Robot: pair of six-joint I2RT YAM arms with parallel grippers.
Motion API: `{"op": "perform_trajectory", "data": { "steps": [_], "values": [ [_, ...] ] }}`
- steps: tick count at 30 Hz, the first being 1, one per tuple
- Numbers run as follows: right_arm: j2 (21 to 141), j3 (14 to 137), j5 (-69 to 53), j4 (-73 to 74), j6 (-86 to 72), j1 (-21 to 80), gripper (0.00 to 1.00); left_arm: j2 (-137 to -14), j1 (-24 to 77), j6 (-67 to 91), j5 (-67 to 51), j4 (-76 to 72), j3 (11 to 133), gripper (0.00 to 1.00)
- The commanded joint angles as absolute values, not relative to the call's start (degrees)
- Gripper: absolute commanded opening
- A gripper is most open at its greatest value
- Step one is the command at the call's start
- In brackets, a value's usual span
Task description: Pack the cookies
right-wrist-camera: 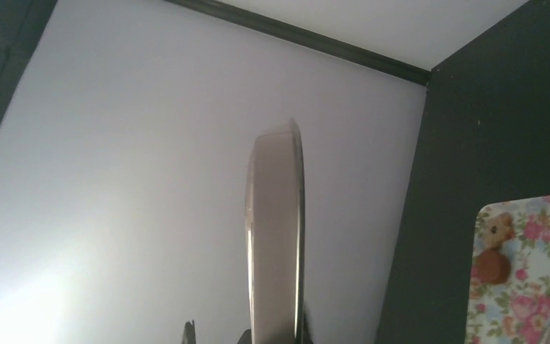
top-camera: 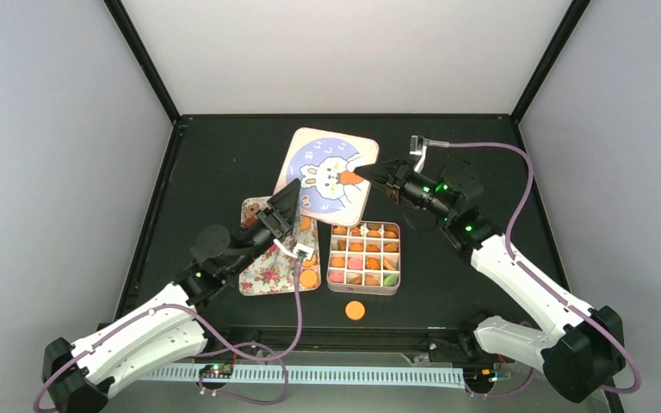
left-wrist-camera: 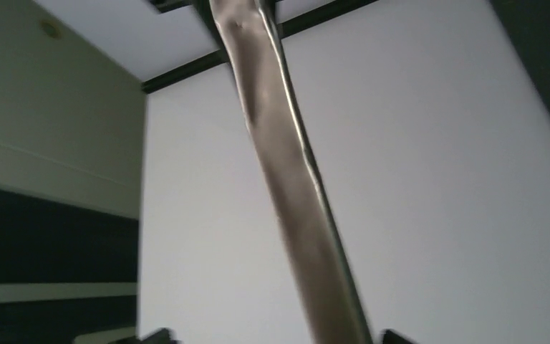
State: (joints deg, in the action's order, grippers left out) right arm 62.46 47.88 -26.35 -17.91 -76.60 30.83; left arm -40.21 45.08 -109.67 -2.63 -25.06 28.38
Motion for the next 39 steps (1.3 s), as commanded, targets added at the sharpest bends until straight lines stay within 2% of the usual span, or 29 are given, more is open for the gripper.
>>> {"op": "perform_trajectory", "data": {
  "steps": [1,5,9,12,17,26,33,39],
  "values": [
    [61.46,48.51,-28.13,-15.10,-72.07,30.17,0.01,-39.64,46.76,-104.93,2.83,-8.80,32.62,0.99],
    [60.33,45.62,-32.77,-9.43,-68.67,25.55,0.01,-40.30,47.57,-85.50,6.02,19.04,42.32,0.99],
    [57.95,39.09,-38.07,-5.34,-66.33,19.73,0.01,-46.85,47.55,-64.01,2.84,48.88,53.98,0.99],
    [56.26,33.76,-41.29,-6.89,-67.19,17.00,0.01,-48.73,47.47,-56.02,-1.43,57.53,54.84,0.99],
    [54.67,29.81,-42.78,-5.89,-66.16,16.26,0.01,-50.79,46.48,-46.35,-7.48,59.56,54.86,0.99],
    [55.78,23.21,-42.43,-12.09,-67.76,16.26,0.01,-66.57,37.77,-31.93,-23.23,57.60,61.66,0.99],
    [58.72,21.16,-41.94,-14.29,-65.26,16.26,0.01,-79.61,37.45,-21.93,-25.00,51.03,65.26,0.98],
    [59.92,20.02,-41.36,-13.44,-62.46,15.77,0.01,-87.62,37.53,-19.40,-24.10,45.69,65.96,0.93]
  ]
}}
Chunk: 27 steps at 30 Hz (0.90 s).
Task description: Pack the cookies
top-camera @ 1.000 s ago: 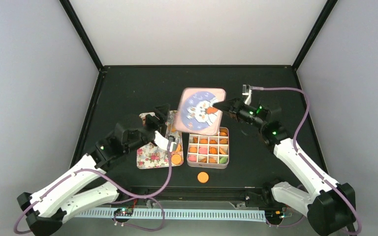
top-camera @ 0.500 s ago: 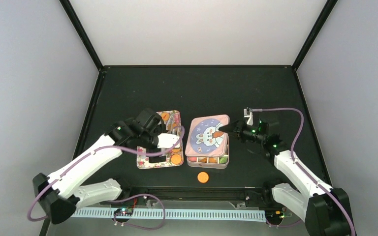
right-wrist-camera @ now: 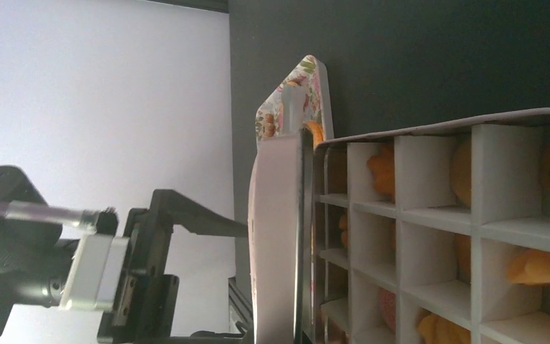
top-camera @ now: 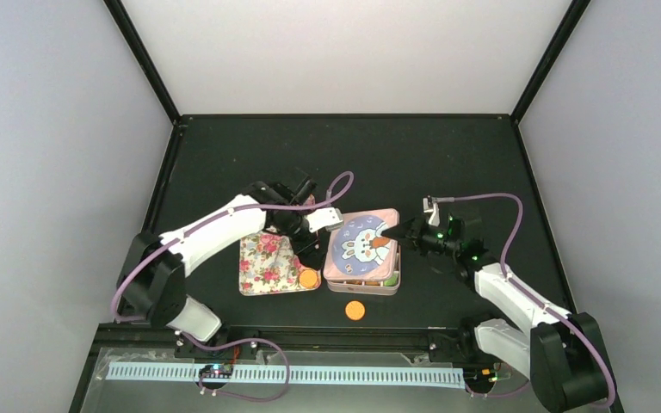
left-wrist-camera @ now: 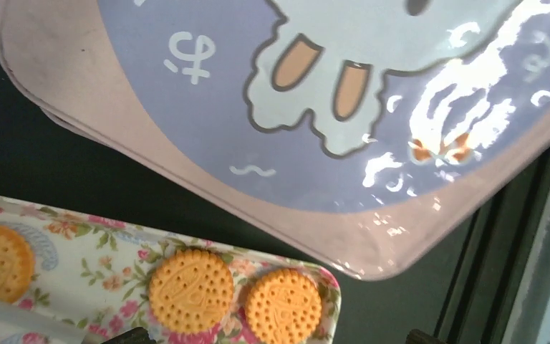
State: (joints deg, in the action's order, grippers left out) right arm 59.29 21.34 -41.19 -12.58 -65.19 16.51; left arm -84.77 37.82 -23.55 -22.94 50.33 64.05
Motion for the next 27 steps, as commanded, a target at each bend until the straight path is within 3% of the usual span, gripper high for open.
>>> {"op": "perform_trajectory", "data": {
  "steps": [1,7,19,27],
  "values": [
    [59.94,19.92,-41.33,-13.07,-61.98,15.63,0.01,-88.45,37.60,-19.26,-23.97,44.81,65.81,0.92],
    [59.95,19.99,-41.14,-9.43,-58.58,14.78,0.03,-92.75,37.68,-18.11,-23.67,40.87,65.39,0.88],
    [60.29,22.93,-39.11,3.70,-49.12,13.87,0.35,-97.47,38.23,-17.29,-23.03,37.88,65.36,0.80],
    [59.24,29.79,-31.45,16.96,-40.25,13.69,0.41,-96.91,38.44,-17.43,-23.91,38.76,66.80,0.78]
  ]
}}
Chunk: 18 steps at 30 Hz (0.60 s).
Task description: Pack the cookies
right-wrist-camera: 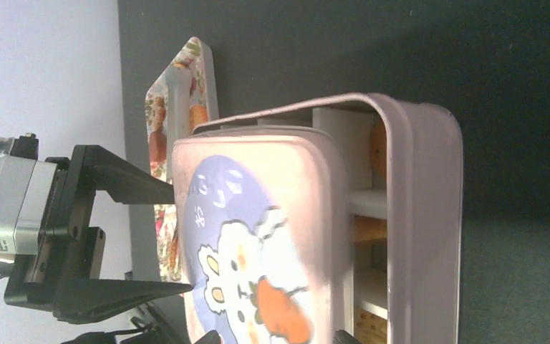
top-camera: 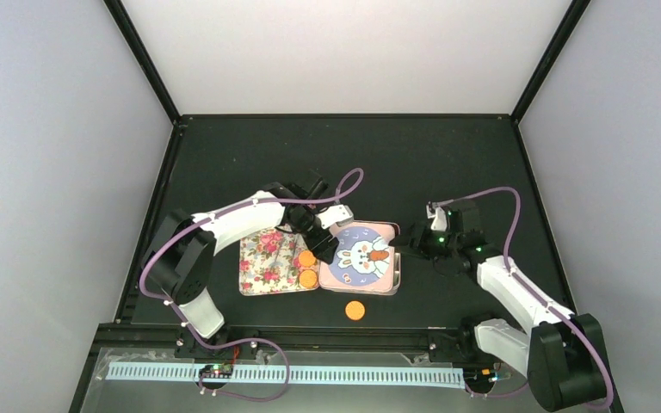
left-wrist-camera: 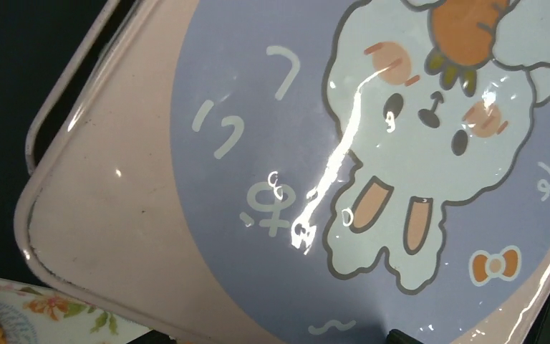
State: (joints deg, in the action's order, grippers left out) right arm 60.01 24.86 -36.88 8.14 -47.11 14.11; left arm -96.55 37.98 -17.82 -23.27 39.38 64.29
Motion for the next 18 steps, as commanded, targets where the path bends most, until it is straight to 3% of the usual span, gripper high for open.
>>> {"op": "perform_trajectory", "data": {
  "steps": [1,13,18],
  "values": [
    [59.17,31.12,-30.07,19.16,-38.48,13.64,0.43,-97.00,38.42,-17.32,-23.91,38.87,66.97,0.78],
    [59.48,35.02,-18.78,27.20,-31.05,18.35,0.61,-98.40,38.50,-15.52,-25.07,41.42,71.71,0.79],
    [63.66,34.92,-15.31,26.26,-30.91,22.21,0.64,-98.44,38.50,-14.44,-27.40,42.31,72.53,0.79]
  ]
}}
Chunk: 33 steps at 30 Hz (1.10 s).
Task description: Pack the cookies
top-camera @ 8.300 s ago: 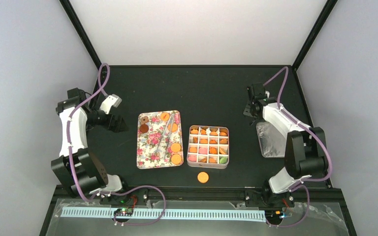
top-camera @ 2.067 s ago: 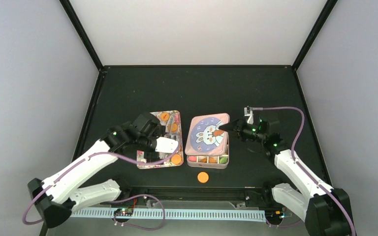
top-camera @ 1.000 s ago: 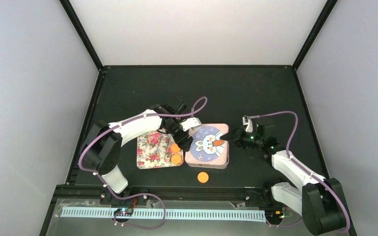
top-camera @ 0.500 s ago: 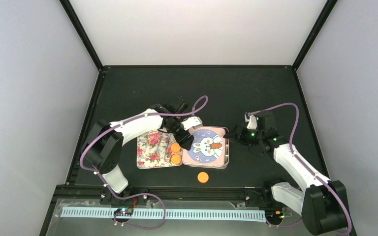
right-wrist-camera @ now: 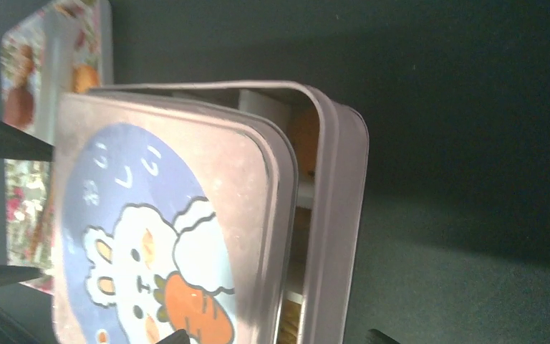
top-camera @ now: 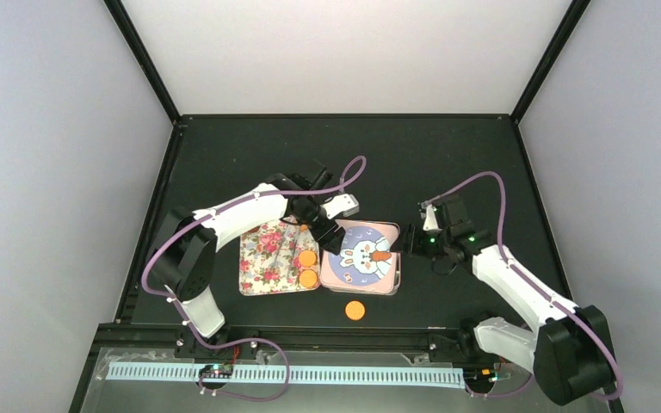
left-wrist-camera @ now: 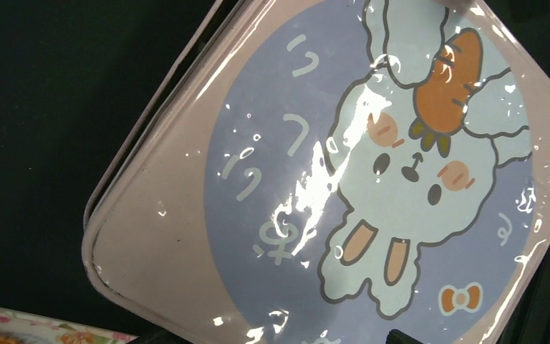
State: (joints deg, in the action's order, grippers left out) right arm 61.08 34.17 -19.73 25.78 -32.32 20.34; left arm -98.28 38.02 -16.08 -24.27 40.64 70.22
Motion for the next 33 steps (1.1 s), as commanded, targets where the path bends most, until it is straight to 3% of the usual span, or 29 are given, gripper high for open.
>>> {"op": "perform_trajectory", "data": {
  "steps": [1,5,11,14,17,24,33],
  "values": [
    [64.26,34.90,-15.10,25.88,-30.81,22.67,0.64,-98.44,38.56,-14.46,-27.64,42.43,72.77,0.79],
    [66.92,35.08,-13.53,25.40,-30.29,22.82,0.56,-97.74,38.45,-15.91,-26.55,44.96,74.42,0.81],
    [70.34,36.56,-10.84,25.24,-30.14,22.74,0.33,-93.65,37.10,-21.85,-24.63,50.17,74.20,0.88],
    [71.79,37.69,-10.68,25.34,-30.11,22.76,0.31,-91.43,36.10,-26.63,-23.32,53.16,72.18,0.91],
    [71.75,38.40,-10.22,25.85,-29.82,22.76,0.33,-89.62,35.52,-30.62,-19.49,52.84,67.77,0.90],
    [69.83,39.28,-12.30,26.55,-30.66,22.72,0.57,-89.61,36.88,-29.64,-17.07,44.92,61.82,0.84],
    [65.03,37.64,-16.39,26.36,-32.70,22.76,0.67,-94.74,39.73,-27.13,-12.44,40.25,62.90,0.77]
  ]
}}
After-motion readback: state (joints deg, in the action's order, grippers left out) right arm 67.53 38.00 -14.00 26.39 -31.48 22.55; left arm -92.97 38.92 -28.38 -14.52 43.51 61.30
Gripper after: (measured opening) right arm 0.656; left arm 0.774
